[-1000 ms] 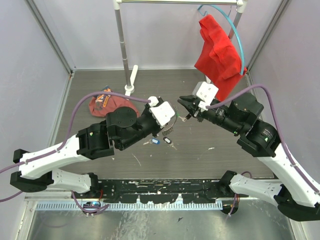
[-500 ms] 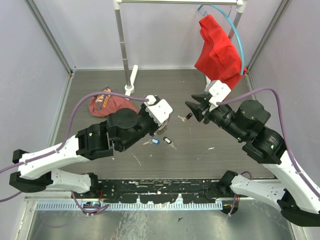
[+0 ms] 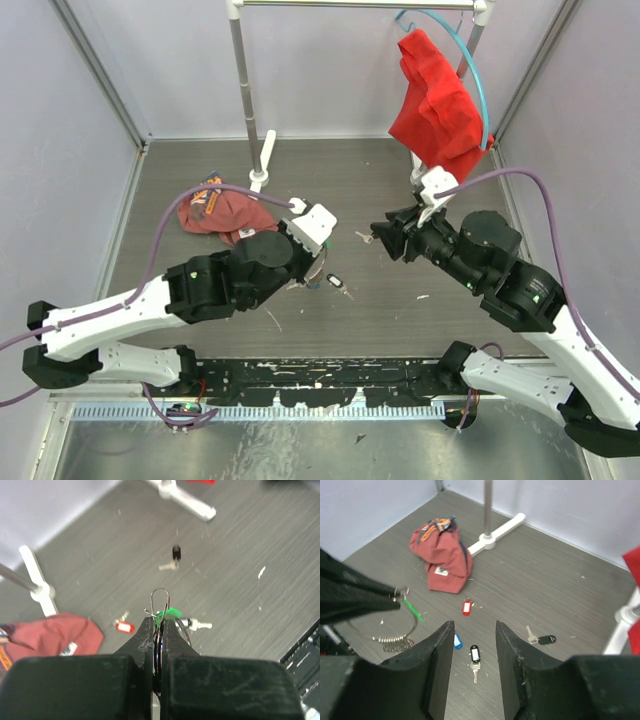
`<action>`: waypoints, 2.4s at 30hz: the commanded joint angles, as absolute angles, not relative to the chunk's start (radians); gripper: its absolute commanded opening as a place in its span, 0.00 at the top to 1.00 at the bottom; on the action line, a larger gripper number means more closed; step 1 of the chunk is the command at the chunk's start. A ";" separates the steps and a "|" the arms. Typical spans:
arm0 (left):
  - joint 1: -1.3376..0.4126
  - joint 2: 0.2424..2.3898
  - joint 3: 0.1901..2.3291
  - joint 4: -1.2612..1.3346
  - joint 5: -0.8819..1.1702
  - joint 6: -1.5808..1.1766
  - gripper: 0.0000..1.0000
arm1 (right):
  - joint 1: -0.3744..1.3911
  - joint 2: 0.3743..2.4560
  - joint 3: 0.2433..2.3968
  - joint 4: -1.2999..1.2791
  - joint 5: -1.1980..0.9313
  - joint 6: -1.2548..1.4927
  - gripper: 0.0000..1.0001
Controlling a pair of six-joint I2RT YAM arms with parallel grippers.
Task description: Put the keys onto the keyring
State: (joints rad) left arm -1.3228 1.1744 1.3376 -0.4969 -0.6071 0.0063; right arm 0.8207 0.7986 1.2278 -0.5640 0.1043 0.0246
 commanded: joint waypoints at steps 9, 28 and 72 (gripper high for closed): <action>-1.283 1.370 1.050 -0.131 -0.306 -0.320 1.00 | 0.816 0.676 1.246 -0.623 0.368 0.171 0.54; -0.975 1.460 0.643 0.190 -0.102 -0.596 0.60 | 0.816 0.668 1.170 -0.637 0.419 0.229 0.53; -0.660 0.813 0.729 -0.523 -0.215 -0.503 0.21 | 1.328 1.368 0.747 -0.403 0.367 0.931 0.62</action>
State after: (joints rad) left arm -0.6643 0.8169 0.7181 -0.5304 -0.2432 -0.5087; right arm 1.3212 1.3472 0.7422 -0.4629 0.3313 0.9154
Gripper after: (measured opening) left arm 0.790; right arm 0.385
